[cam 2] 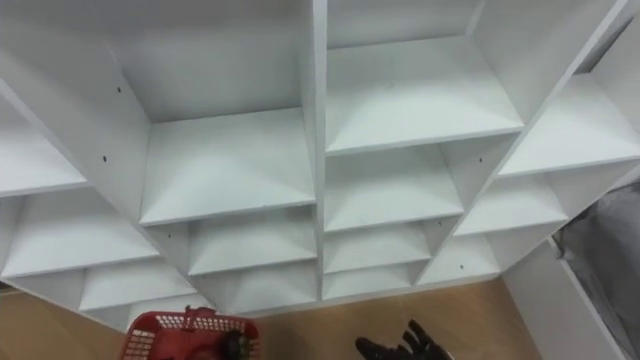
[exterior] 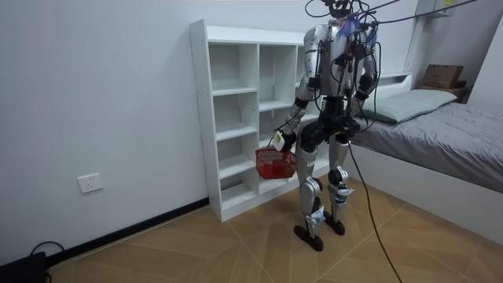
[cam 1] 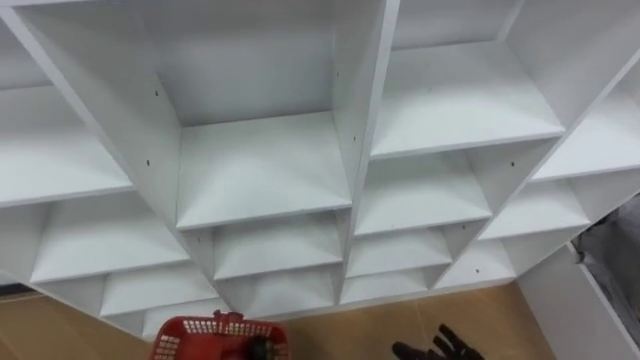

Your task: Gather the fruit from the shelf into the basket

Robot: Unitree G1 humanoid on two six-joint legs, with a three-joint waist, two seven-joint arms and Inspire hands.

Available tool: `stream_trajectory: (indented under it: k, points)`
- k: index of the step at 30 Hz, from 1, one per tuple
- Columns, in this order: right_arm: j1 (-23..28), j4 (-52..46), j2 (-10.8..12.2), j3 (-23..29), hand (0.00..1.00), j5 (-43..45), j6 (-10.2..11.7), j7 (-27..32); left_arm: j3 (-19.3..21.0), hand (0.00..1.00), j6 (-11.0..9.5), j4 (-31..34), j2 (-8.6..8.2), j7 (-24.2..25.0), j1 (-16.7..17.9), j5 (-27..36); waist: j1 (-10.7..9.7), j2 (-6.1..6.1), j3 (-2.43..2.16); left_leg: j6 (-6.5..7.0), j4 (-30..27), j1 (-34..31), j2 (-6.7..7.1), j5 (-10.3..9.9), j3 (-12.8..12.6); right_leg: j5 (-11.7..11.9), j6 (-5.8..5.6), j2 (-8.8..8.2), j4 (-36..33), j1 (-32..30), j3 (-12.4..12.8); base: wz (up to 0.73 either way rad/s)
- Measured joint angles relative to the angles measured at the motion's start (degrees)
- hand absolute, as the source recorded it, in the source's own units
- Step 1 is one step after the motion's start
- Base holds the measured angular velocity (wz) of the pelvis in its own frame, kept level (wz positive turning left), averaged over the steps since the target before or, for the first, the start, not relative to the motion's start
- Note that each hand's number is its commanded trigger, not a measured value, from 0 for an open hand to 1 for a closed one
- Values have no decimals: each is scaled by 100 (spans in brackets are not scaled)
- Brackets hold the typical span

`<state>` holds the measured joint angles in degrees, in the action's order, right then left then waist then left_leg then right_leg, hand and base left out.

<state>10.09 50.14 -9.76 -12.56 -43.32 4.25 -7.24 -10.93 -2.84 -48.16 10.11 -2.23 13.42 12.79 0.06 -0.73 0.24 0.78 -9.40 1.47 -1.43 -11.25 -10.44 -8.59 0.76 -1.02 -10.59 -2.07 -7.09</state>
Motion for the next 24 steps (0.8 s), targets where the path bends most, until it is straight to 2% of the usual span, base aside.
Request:
stream_trajectory:
  k: [7, 11, 14, 20, 24]
  points:
    - [64, 687, -28, 271, 0, 837, 13, 28, 343, 100, -6, -474, -6, 15, 30, 0, 3, 17, 6, -14, 81, 255, -6, -17, 10, -1, -9, 21, 100, 263, -13, 0]
    - [-41, 1443, -19, 297, 0, 1403, 7, 92, 544, 100, -9, -908, -5, 17, -93, 19, 20, -8, 8, -19, 87, 311, -4, -30, 19, -5, -14, 37, 93, 322, 39, -2]
    - [-3, 1685, -5, 510, 0, 1578, -9, 98, 741, 100, -3, -1127, -10, -4, -147, 3, 15, -16, 10, -18, 112, 333, 0, -32, 6, -7, -18, 46, 96, 319, 70, -5]
    - [-12, 1862, 9, 885, 0, 1792, -121, 74, 1205, 100, 169, -1152, -55, 32, -97, -124, 31, -47, 22, -19, 120, 368, 0, -37, -4, -15, -24, 50, 94, 338, 77, -1]
    - [-19, 1911, 8, 966, 0, 1886, -195, 78, 1306, 100, 256, -1152, -57, 41, -62, -206, 29, -58, 26, -23, 119, 426, -2, -63, 1, -32, -27, 50, 104, 413, 61, 0]
